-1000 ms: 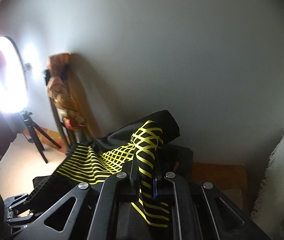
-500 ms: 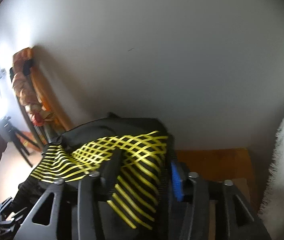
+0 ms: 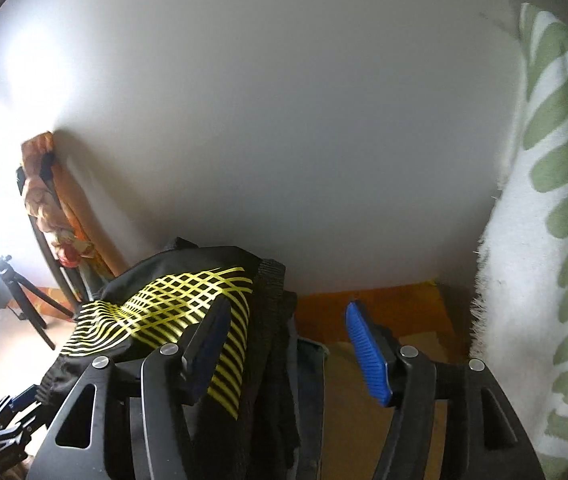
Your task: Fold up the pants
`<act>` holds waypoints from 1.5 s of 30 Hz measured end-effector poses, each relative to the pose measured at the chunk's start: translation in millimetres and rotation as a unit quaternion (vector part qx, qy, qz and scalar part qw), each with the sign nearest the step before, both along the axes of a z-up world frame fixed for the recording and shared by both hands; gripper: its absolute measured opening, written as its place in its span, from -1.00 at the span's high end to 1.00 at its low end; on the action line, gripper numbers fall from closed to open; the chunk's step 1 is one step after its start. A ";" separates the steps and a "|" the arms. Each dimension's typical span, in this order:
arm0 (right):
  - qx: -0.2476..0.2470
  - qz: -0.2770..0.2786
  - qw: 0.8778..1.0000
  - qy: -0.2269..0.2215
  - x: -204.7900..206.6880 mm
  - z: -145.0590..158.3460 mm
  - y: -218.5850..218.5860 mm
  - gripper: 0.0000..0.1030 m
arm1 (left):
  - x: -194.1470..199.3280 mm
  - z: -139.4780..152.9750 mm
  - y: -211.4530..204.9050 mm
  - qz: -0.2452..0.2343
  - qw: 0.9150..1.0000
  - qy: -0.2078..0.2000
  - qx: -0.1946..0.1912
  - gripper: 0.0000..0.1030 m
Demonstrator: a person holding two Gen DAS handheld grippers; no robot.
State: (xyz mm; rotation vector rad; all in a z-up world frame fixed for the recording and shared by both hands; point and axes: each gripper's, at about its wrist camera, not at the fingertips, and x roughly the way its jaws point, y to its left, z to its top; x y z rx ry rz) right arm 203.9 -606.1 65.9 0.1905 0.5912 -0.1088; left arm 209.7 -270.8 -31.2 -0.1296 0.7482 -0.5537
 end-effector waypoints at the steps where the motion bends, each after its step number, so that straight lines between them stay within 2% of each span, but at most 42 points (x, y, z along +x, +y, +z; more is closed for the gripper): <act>1: 0.002 0.001 1.000 -0.002 -6.2 2.5 0.3 -0.22 | -0.8 2.0 -0.4 -0.001 1.000 0.002 0.002 -0.25; 5: 0.006 0.017 1.000 -0.002 -28.5 6.2 13.2 -0.22 | -7.9 15.7 1.9 -0.002 1.000 0.009 -0.012 -0.25; 10: 0.000 0.029 1.000 -0.006 -57.1 9.6 35.1 -0.22 | -24.9 38.8 6.0 -0.015 1.000 -0.005 -0.024 -0.25; 15: -0.010 0.030 0.999 -0.009 -89.8 10.1 56.5 -0.23 | -39.1 56.6 19.9 -0.018 0.999 -0.017 -0.027 -0.25; 20: -0.018 0.026 0.999 -0.019 -122.0 9.7 78.8 -0.33 | -58.9 68.7 40.4 -0.018 0.999 -0.026 -0.022 -0.25; 23: -0.033 0.024 0.999 -0.027 -140.2 8.7 94.4 -0.35 | -72.6 73.5 50.8 -0.019 0.999 -0.037 -0.015 -0.25; 28: -0.021 0.023 0.999 -0.043 -174.9 6.5 116.5 -0.45 | -100.2 80.0 64.7 -0.030 0.998 -0.060 -0.001 -0.25; 34: -0.041 0.013 0.998 -0.054 -213.6 -0.4 143.0 -0.61 | -135.8 82.3 76.0 -0.052 0.994 -0.092 0.015 -0.26; 37: -0.044 0.005 0.997 -0.061 -232.0 -4.0 154.1 -0.67 | -151.6 81.9 81.4 -0.060 0.993 -0.105 0.017 -0.49; 45: -0.037 -0.018 0.996 -0.073 -269.9 -23.2 171.4 -0.82 | -180.0 78.8 91.6 -0.056 0.989 -0.135 0.029 -0.57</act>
